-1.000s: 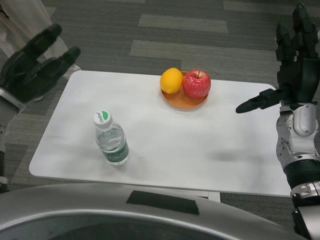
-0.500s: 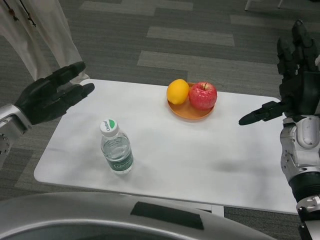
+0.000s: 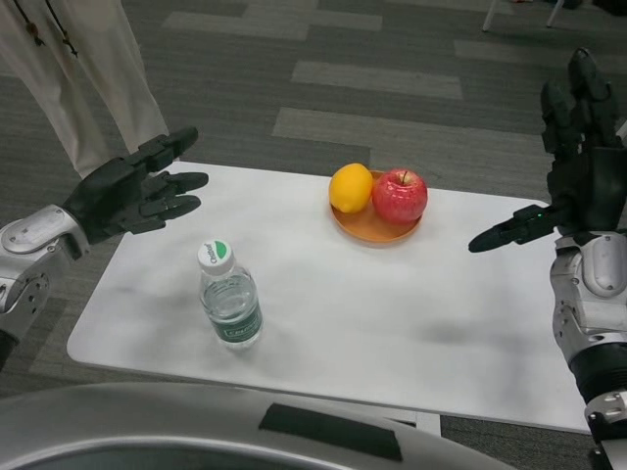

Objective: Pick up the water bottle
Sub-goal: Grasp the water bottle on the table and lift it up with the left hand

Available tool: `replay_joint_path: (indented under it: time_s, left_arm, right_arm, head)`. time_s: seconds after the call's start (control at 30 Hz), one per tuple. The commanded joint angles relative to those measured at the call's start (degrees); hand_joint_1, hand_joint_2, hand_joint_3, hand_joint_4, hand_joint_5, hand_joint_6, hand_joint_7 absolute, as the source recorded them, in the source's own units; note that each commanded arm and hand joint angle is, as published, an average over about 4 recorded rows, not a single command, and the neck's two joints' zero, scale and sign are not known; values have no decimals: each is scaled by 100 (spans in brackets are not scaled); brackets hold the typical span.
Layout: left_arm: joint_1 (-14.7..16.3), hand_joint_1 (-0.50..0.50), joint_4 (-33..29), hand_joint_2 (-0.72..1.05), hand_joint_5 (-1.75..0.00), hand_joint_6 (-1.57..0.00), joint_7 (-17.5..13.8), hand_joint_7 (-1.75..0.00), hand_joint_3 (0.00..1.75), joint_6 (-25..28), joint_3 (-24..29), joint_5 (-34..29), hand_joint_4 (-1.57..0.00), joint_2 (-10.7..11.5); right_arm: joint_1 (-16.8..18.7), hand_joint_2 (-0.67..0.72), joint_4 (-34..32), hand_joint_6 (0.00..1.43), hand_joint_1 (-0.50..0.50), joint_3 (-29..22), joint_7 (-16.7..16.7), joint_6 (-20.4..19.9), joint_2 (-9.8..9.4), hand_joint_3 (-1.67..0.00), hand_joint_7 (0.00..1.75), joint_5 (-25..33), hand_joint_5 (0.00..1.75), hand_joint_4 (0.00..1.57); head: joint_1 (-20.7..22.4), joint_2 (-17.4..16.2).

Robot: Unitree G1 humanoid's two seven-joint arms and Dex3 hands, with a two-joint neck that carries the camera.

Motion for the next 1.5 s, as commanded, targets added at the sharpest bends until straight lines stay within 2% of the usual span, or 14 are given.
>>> replay_joint_path:
  time_s: [0.03,0.13,0.23,0.33,0.47,0.57,0.67,0.7,0.73,0.9,1.13,1.2,1.4,1.5]
  left_arm:
    - [-41,-50,125,105,-72,0,285,-14,9,-470,-308,266,0,365]
    - [-65,-50,278,105,-72,0,476,-14,9,-876,-620,249,0,633]
    - [-65,-50,426,105,-72,0,625,-14,9,-1171,-893,218,0,1007]
    - [-21,-50,621,98,-64,0,823,-14,9,-1487,-1156,165,0,1398]
    - [-12,-50,872,87,-56,0,1069,-14,9,-1900,-1723,148,0,1767]
    - [-120,-50,1078,41,-51,0,1162,-14,2,-2155,-2413,-206,0,2002]
    - [-179,-50,1263,-37,-56,0,1289,-14,7,-2443,-2857,-771,0,2083]
    - [-201,-50,1302,-57,-62,0,1337,-14,9,-2551,-2967,-946,0,2086]
    - [-228,-50,1333,-64,-67,0,1377,-14,9,-2652,-3059,-1070,0,2088]
    - [-395,-50,1474,-64,-72,0,1456,-14,9,-2924,-3463,-1162,0,2140]
    - [-467,-50,1509,-64,-72,0,1460,-14,9,-3010,-3529,-522,0,2125]
    - [-511,-50,1509,-64,-72,0,1452,-14,9,-3021,-3455,-296,0,1954]
    - [-816,-50,1733,-64,-72,0,1302,-14,9,-3065,-3059,587,0,1007]
    - [-1054,-50,2142,-61,-72,0,1234,-14,9,-3252,-3059,754,0,552]
  right_arm:
    - [-165,31,56,0,-50,37,-17,-9,-48,0,7,49,0,0]
    - [-191,31,80,0,-50,79,-17,-9,-63,0,7,49,0,0]
    - [-213,28,109,0,-50,143,-17,-7,-96,0,7,54,0,0]
    - [-222,28,120,0,-50,211,-17,-5,-133,0,7,54,0,0]
    - [-231,28,124,0,-50,286,-17,4,-164,0,7,54,0,0]
    - [-227,28,124,0,-50,336,-24,8,-204,0,7,54,0,0]
    - [-222,28,120,0,-50,367,-21,8,-217,0,7,54,0,0]
    - [-218,28,115,0,-50,371,-21,8,-217,0,7,54,0,0]
    - [-213,28,111,0,-50,374,-21,8,-217,0,7,54,0,0]
    - [-196,28,93,0,-50,360,-26,8,-217,0,7,54,0,0]
    - [-205,28,118,0,-50,374,-26,8,-234,0,7,54,0,0]
    - [-205,28,124,0,-50,369,-26,8,-226,0,7,54,0,0]
    - [-183,28,133,0,-50,334,-21,8,-147,0,7,54,0,0]
    - [-156,30,126,0,-50,330,-17,8,-116,0,7,54,0,0]
  head:
    - [46,-21]
    - [93,-59]
    - [161,-93]
    - [205,-119]
    - [255,-168]
    - [305,-205]
    - [297,-216]
    - [297,-214]
    - [298,-218]
    - [259,-231]
    - [283,-298]
    - [277,-329]
    - [278,-370]
    - [251,-374]
